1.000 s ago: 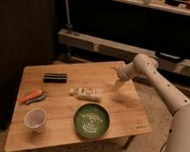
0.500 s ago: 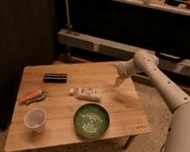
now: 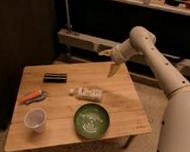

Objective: Stand the bottle upright

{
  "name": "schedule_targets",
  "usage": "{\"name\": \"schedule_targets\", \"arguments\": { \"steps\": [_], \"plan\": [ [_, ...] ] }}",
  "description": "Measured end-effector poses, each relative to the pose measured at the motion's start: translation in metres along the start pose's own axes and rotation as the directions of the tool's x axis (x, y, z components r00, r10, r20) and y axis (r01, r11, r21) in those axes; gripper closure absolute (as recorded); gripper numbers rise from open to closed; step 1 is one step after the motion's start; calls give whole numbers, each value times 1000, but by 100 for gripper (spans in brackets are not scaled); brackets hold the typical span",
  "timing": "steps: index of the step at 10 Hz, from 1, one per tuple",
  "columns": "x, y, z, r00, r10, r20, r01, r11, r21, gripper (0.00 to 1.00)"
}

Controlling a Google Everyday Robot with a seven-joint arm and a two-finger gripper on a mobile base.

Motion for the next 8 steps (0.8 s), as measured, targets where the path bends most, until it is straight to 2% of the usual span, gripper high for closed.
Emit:
{"name": "schedule_targets", "arguments": {
  "steps": [1, 2, 3, 5, 6, 8],
  "plan": [
    [-15, 10, 5, 991, -130, 28, 130, 991, -23, 20],
    [-23, 21, 11, 968, -243, 61, 246, 968, -48, 20],
    [-32, 26, 17, 941, -325, 91, 331, 941, -63, 20],
    [-40, 38, 22, 887, -441, 138, 454, 888, -77, 20],
    [-43, 38, 24, 876, -462, 142, 475, 877, -74, 20],
    [-40, 37, 25, 885, -453, 113, 460, 887, -47, 20]
  ]
}}
